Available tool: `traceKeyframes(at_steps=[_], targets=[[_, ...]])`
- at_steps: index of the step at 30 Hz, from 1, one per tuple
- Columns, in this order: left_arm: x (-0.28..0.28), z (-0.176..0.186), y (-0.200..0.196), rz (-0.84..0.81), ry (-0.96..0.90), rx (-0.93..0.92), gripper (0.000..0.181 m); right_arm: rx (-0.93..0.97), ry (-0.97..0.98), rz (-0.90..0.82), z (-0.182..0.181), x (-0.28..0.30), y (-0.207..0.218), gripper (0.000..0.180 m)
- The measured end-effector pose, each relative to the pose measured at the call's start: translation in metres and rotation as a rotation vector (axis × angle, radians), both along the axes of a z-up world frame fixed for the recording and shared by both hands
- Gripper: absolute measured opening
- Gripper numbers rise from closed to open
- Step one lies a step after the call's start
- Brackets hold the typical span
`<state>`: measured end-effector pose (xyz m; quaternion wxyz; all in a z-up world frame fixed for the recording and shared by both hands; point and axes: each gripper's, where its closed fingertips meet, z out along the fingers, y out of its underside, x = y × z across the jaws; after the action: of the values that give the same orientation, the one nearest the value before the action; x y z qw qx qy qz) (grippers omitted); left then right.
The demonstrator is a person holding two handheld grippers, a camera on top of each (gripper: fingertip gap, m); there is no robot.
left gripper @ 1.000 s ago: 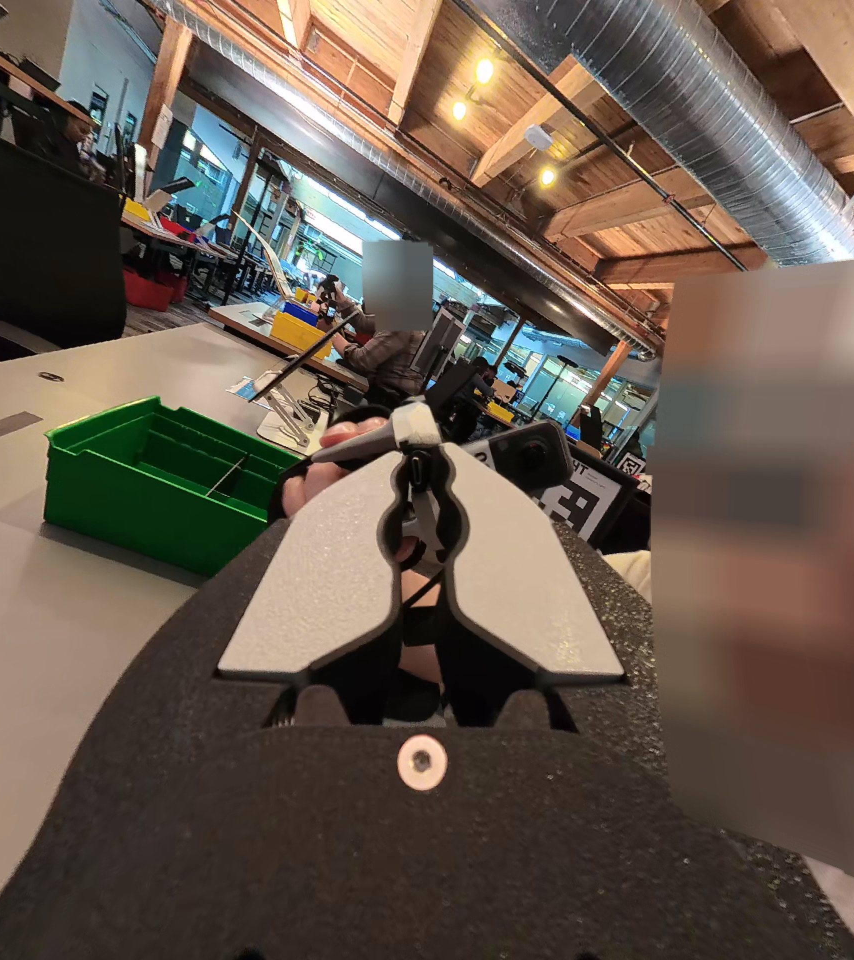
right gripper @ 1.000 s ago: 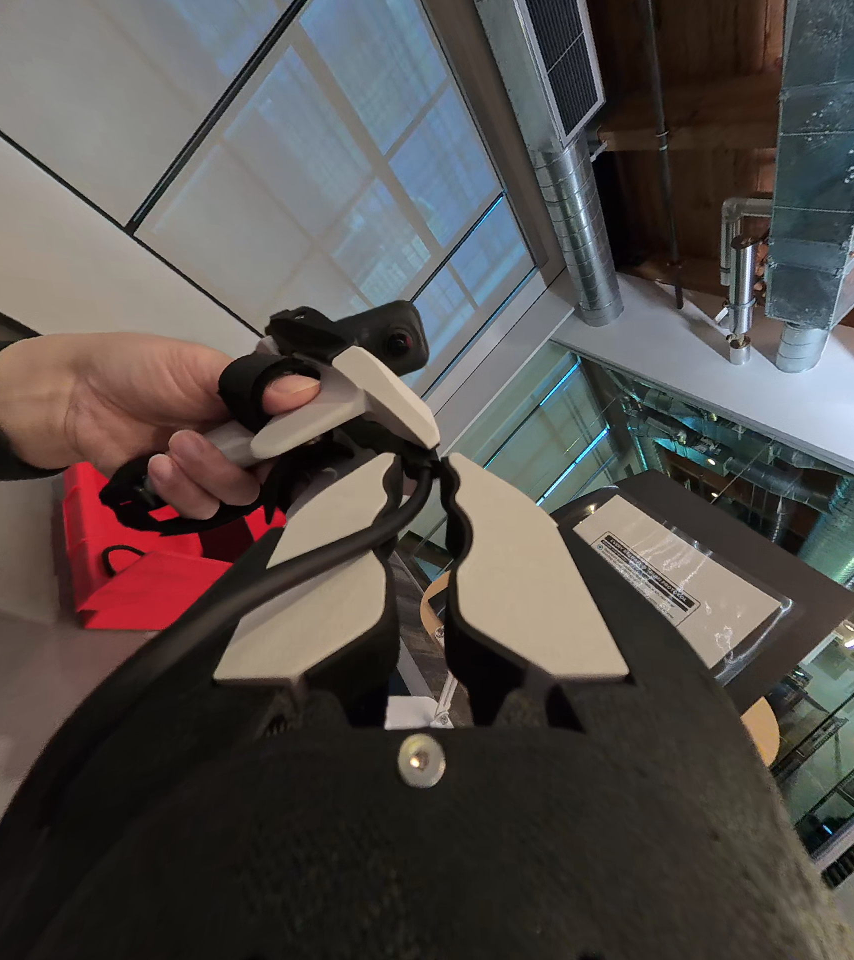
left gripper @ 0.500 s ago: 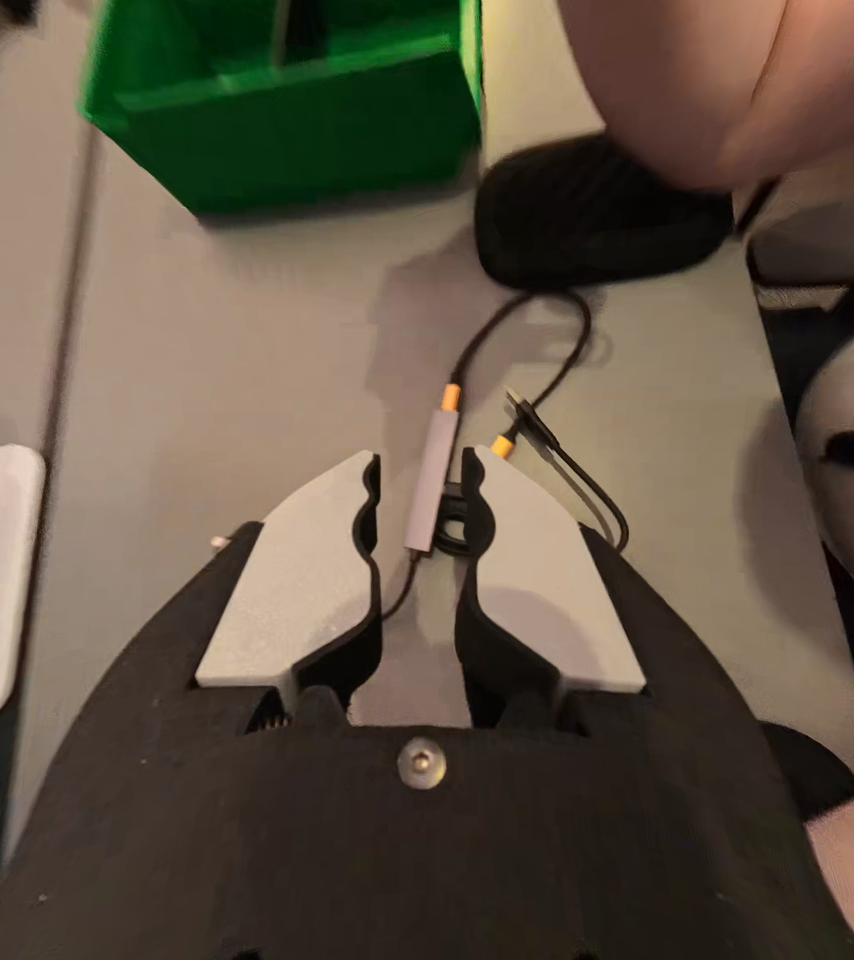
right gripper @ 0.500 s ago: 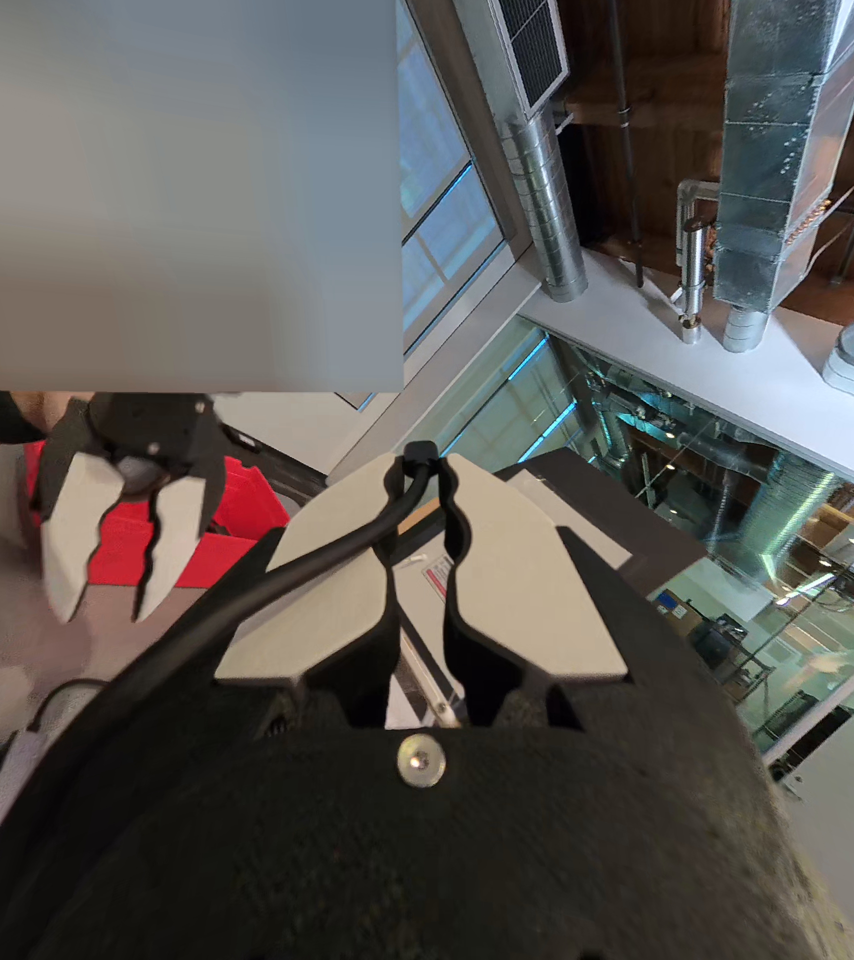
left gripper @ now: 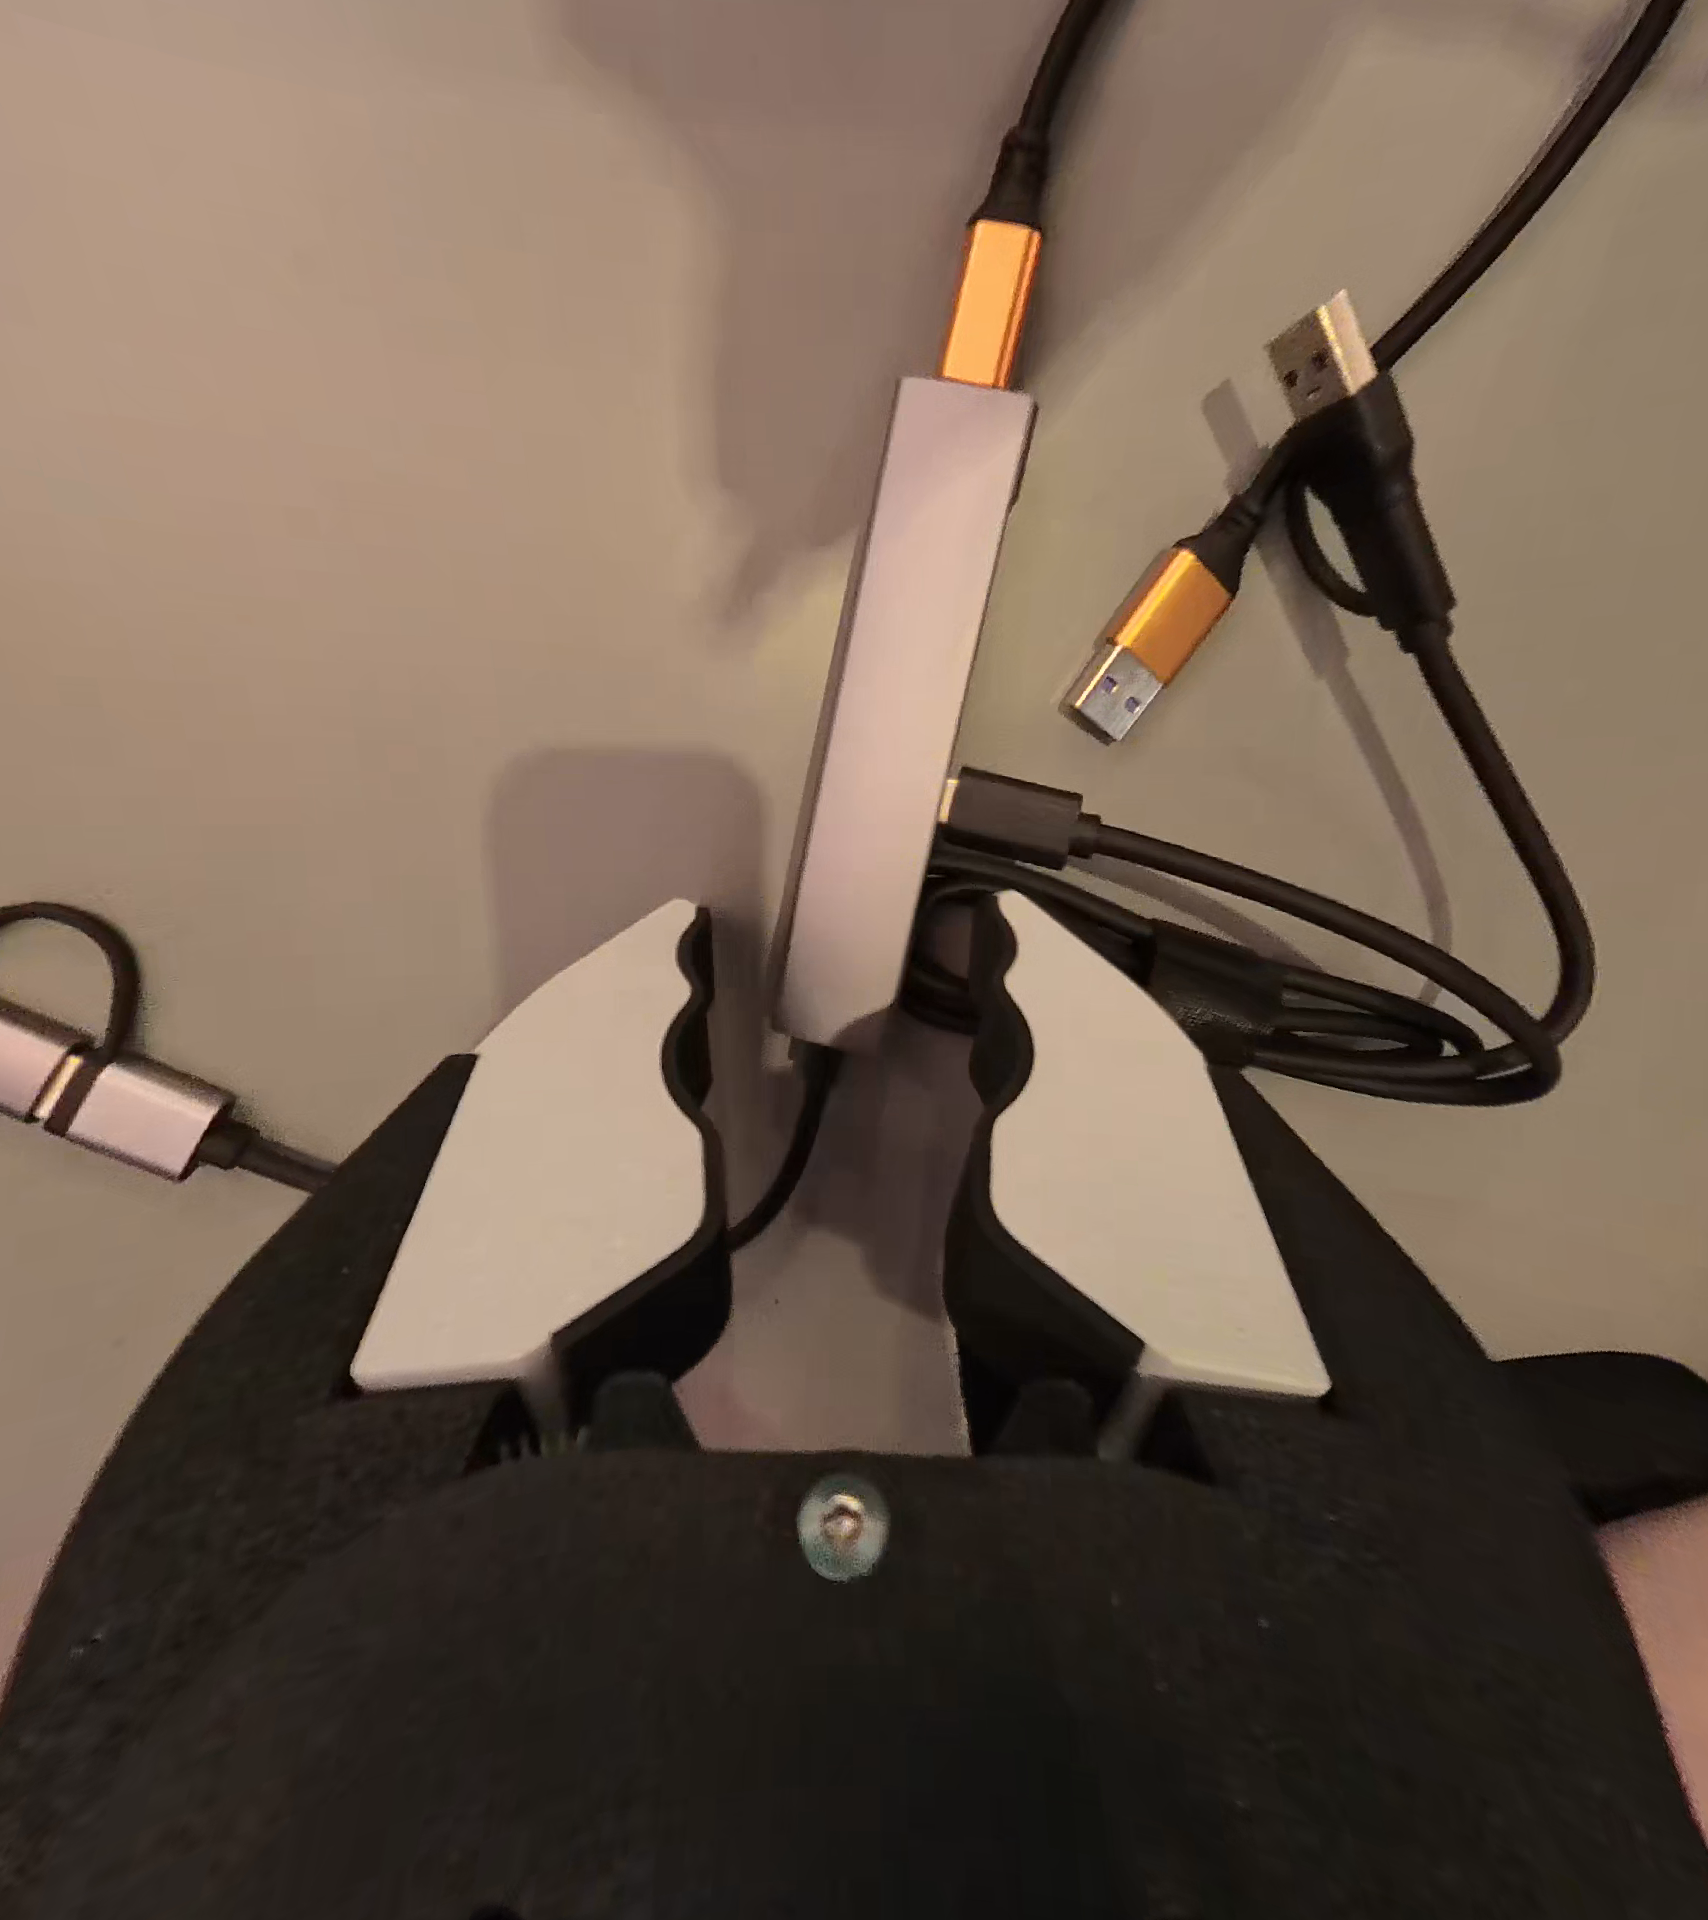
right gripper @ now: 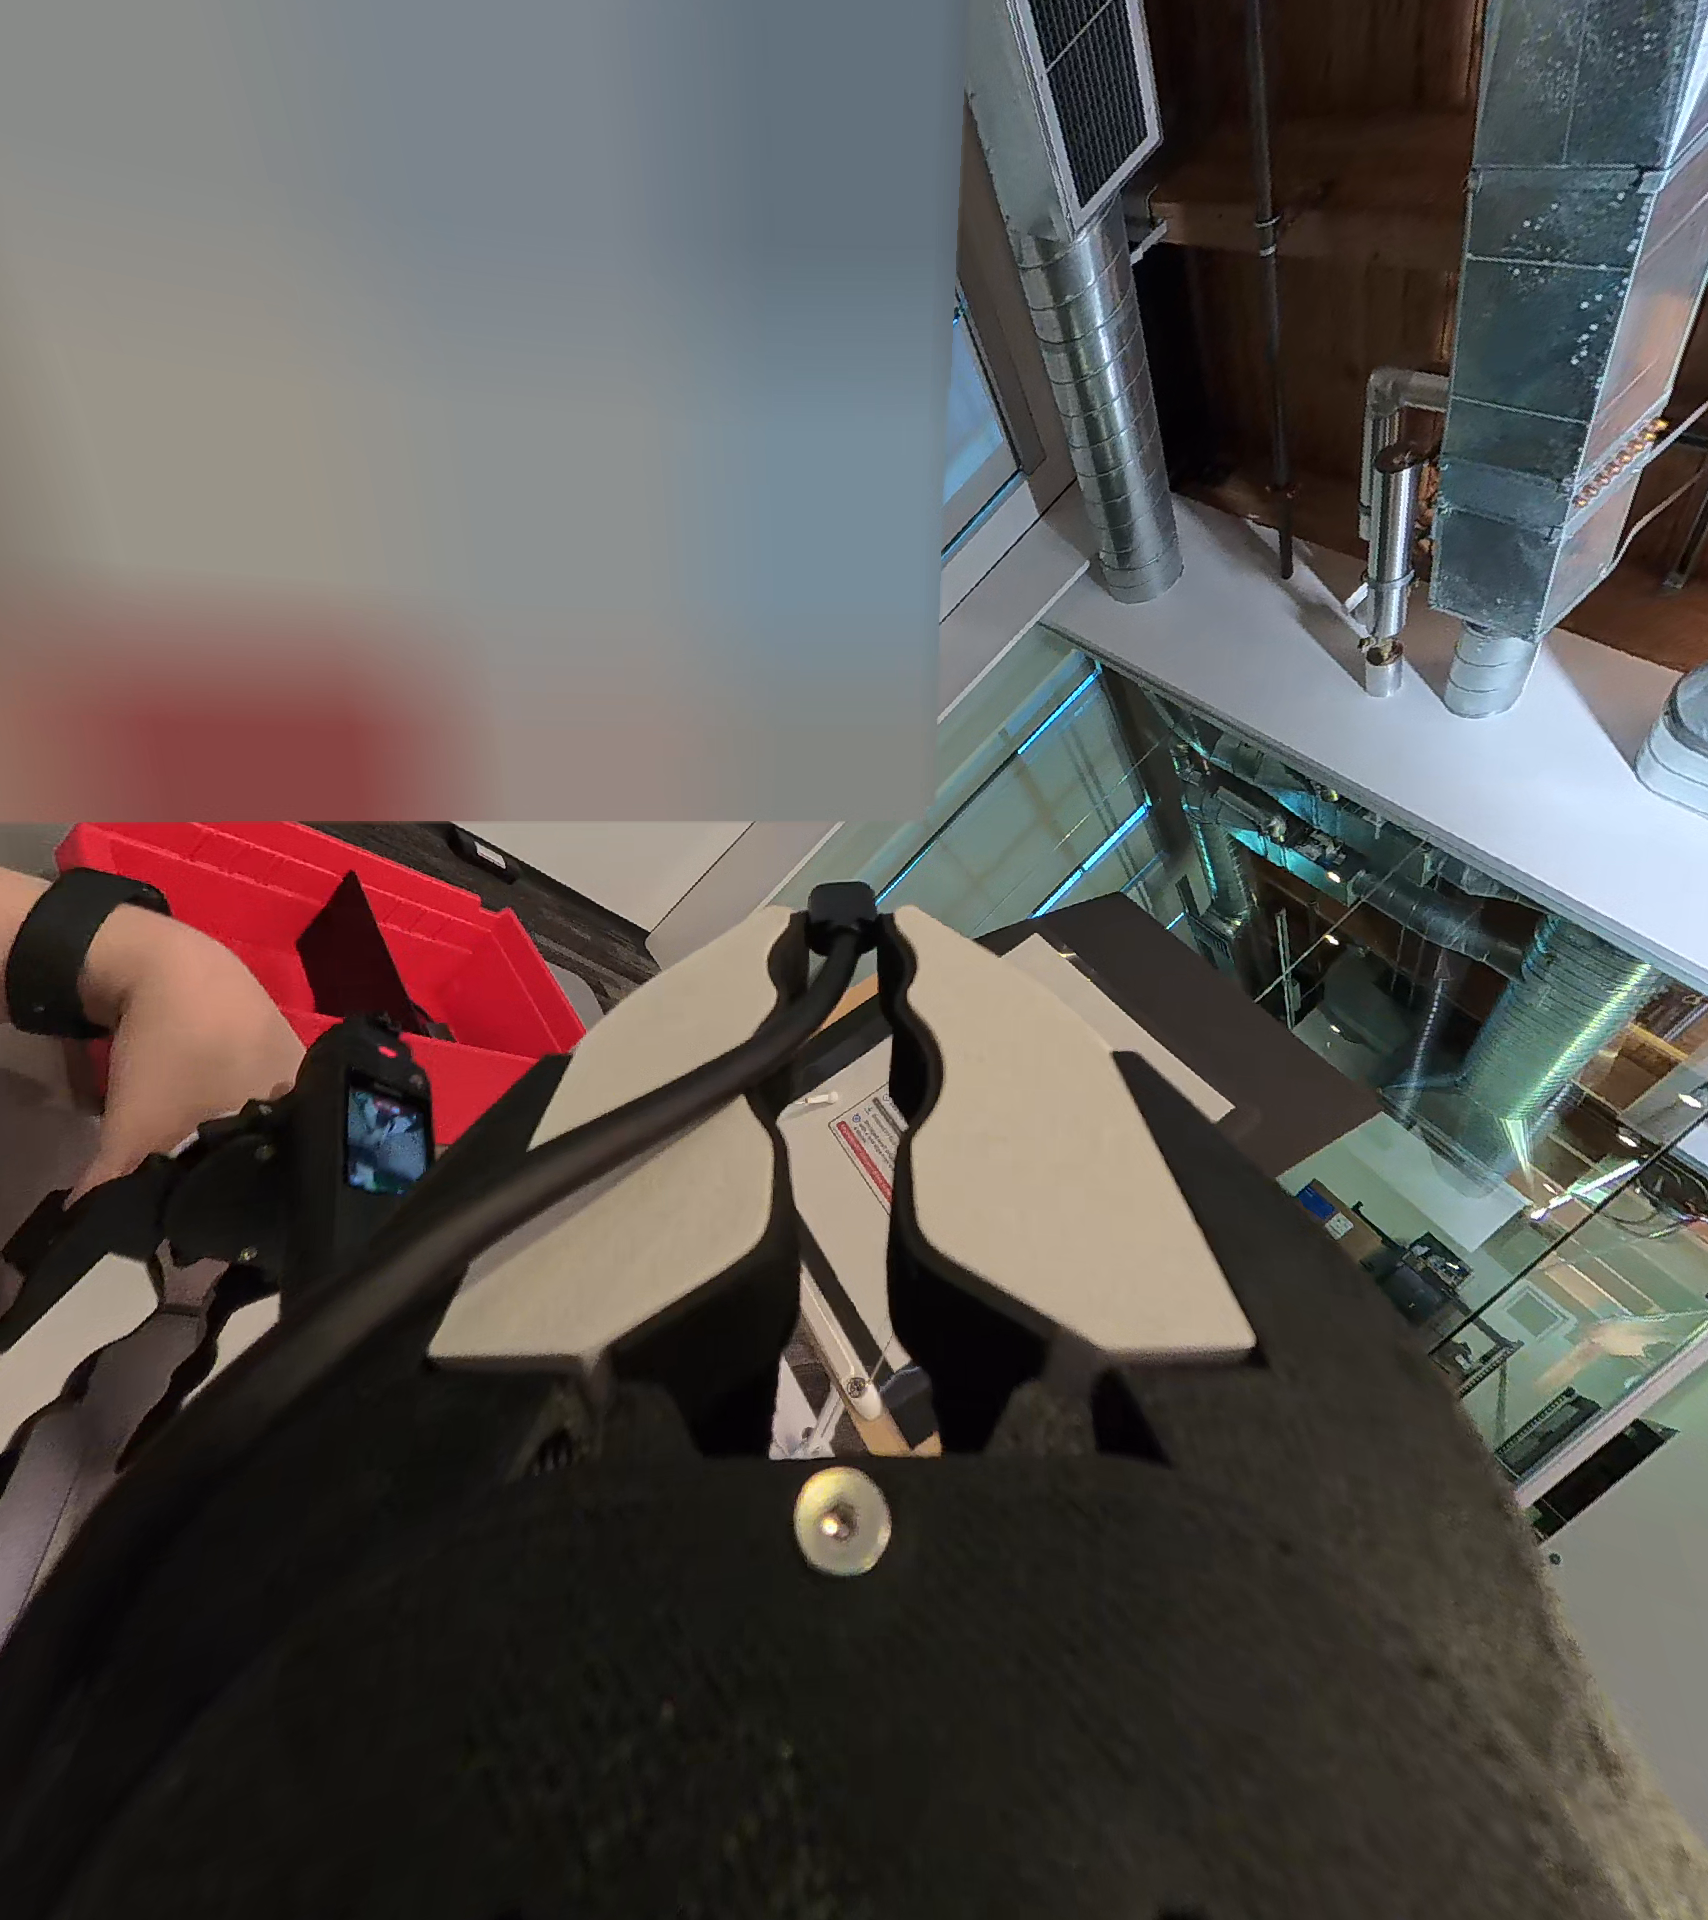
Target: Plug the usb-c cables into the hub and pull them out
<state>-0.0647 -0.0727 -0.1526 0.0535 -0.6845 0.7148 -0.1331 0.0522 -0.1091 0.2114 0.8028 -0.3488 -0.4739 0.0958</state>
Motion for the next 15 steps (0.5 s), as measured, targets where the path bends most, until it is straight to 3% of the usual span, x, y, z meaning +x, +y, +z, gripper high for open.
traceKeyframes(at_steps=[7, 9, 15], targets=[[0.001, -0.003, -0.006, 0.009, 0.025, -0.065, 0.036, 0.008, 0.000, 0.006, 0.000, 0.000, -0.002, 0.013], [0.001, -0.003, -0.010, -0.002, 0.034, -0.103, 0.024, 0.005, -0.011, 0.008, -0.002, -0.002, -0.001, 0.013], [0.005, -0.003, -0.012, 0.007, 0.023, -0.139, 0.026, 0.000, -0.048, 0.004, -0.008, -0.010, 0.002, 0.013]])
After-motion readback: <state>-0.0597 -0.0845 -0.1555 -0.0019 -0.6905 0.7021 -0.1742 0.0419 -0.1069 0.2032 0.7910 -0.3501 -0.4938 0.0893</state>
